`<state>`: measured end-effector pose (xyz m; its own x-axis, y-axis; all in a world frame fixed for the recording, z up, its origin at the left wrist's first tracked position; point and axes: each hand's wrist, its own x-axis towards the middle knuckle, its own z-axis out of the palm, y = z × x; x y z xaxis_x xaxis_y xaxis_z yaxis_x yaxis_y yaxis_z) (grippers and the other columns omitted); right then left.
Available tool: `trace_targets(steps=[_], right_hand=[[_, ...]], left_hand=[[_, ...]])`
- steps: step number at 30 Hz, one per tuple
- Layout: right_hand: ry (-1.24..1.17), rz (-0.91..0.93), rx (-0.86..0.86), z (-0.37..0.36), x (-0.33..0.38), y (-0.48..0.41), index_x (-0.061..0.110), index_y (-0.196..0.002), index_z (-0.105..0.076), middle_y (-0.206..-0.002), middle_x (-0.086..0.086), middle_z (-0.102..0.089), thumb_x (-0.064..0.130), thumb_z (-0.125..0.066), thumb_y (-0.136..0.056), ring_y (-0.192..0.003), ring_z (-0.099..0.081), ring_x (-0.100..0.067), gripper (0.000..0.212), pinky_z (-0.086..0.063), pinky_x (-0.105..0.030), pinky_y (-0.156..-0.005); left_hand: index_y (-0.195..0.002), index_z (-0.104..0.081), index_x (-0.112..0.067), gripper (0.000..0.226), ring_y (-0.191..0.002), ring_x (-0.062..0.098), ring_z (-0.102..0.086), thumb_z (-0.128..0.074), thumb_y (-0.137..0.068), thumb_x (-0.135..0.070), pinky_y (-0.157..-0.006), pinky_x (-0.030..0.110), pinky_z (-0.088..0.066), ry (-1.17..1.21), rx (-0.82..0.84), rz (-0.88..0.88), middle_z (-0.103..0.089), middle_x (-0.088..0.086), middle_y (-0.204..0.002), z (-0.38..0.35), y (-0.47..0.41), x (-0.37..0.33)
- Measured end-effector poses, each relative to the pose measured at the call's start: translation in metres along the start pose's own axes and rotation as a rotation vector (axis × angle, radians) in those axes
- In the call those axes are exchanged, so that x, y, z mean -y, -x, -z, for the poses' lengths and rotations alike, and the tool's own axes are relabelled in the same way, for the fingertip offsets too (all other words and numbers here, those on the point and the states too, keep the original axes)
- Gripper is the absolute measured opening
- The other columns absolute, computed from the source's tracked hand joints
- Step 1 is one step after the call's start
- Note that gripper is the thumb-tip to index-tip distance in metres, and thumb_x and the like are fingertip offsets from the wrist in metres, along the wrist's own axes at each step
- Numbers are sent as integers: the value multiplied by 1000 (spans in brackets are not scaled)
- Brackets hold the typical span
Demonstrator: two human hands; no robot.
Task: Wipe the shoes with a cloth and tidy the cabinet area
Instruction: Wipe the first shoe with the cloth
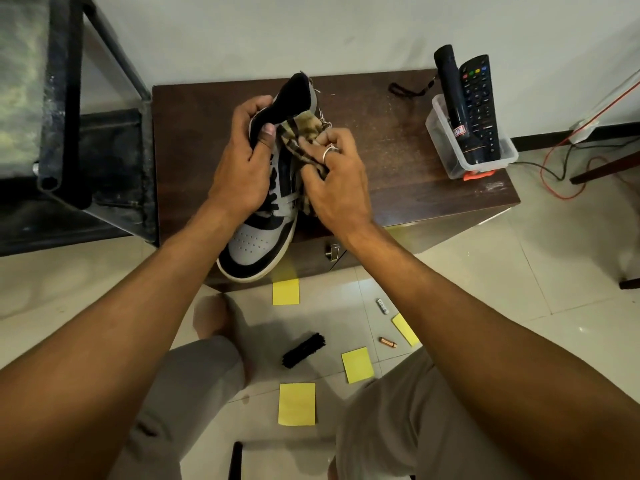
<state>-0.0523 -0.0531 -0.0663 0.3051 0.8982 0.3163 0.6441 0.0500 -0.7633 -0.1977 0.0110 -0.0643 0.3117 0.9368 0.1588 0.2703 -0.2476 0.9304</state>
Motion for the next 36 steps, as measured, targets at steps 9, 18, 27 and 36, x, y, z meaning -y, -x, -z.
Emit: trace_targets(steps=[9,18,27,36], right_hand=[[-44,-63,201,20,4,10,9,-73,-72,-97,7,-61,14,-61,-82,-75,-59,-5,15,-47,-21,-66],[-79,-159,198,7,4,16,13,-83,-71,-101,6,-53,15,-64,-88,-81,-58,-9,9,-55,-35,-75],[-153,-68,-38,1,4,6,3,-111,-69,-113,-3,-49,7,-59,-94,-80,-57,-16,20,-57,-40,-65],[-32,6,-98,3,-12,-11,7,-117,-70,-113,-3,-51,6,-64,-96,-86,-56,-11,22,-56,-36,-67]], left_hand=[[-143,-40,-25,37,-117,-5,-57,-41,-108,-39,-103,33,-50,6,-1,0,-53,-25,-128,0,0,-2],[-141,-39,-25,34,-122,-4,-55,-41,-109,-34,-105,29,-47,31,0,-10,-52,-23,-130,0,0,-4],[-141,-39,-29,32,-117,-12,-52,-39,-110,-33,-99,15,-44,15,-2,-7,-50,-25,-129,0,1,-4],[-141,-38,-24,31,-102,-22,-54,-38,-111,-27,-85,4,-43,17,-10,-8,-50,-25,-122,-4,2,-7]])
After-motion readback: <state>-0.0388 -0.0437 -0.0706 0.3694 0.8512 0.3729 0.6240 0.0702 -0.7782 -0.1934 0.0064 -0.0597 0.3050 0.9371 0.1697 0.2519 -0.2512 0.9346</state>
